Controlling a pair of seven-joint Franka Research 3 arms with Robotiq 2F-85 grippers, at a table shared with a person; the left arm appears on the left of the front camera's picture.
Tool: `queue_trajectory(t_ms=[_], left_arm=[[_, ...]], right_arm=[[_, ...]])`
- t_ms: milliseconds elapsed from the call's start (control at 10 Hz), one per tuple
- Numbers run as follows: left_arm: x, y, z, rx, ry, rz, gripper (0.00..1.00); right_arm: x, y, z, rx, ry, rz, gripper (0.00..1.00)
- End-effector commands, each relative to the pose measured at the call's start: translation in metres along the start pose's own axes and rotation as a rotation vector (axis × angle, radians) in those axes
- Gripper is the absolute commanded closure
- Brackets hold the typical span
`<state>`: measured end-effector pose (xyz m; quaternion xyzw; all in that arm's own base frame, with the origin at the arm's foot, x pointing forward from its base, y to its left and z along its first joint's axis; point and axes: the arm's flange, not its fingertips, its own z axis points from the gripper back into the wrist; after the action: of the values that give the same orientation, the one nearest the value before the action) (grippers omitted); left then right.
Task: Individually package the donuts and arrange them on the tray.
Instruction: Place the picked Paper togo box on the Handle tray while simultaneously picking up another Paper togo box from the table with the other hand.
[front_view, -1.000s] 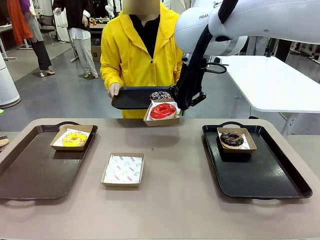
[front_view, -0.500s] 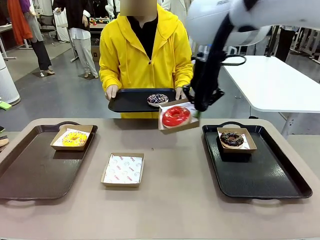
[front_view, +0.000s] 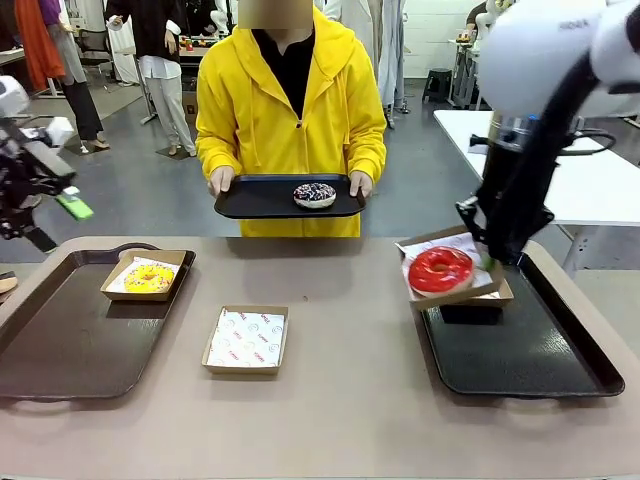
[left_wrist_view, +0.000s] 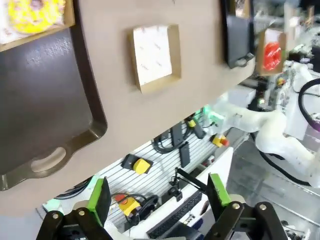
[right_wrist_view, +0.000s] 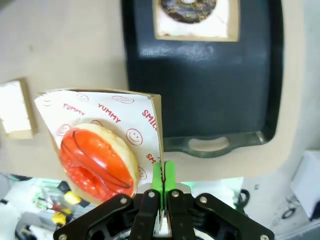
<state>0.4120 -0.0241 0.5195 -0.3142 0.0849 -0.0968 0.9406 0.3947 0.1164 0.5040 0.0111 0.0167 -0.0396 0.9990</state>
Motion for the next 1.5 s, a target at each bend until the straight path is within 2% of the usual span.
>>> queue_trajectory(t_ms=[0, 400, 500, 600, 1000, 1400], left_arm=[[0.011, -0.026, -0.03, 0.138, 0.02, 0.006, 0.0], [0.031, -0.072, -0.101, 0.306, 0.063, 0.007, 0.0], [0.036, -0.078, -0.114, 0.33, 0.063, 0.01, 0.0], [0.042, -0.082, -0.127, 0.354, 0.057, 0.012, 0.0], [0.065, -0.089, -0.184, 0.452, 0.024, 0.005, 0.0], [0.076, -0.071, -0.238, 0.575, -0.048, -0.013, 0.0]], right_arm=[[-0.003, -0.028, -0.02, 0.03, -0.047, 0.015, 0.99], [0.002, -0.062, -0.047, 0.016, -0.041, 0.042, 0.99], [0.003, -0.065, -0.051, 0.015, -0.025, 0.047, 0.99], [0.001, -0.053, -0.041, 0.023, -0.031, 0.017, 0.99], [0.001, -0.053, -0.041, 0.023, -0.031, 0.017, 0.99], [0.001, -0.053, -0.041, 0.023, -0.031, 0.017, 0.99]])
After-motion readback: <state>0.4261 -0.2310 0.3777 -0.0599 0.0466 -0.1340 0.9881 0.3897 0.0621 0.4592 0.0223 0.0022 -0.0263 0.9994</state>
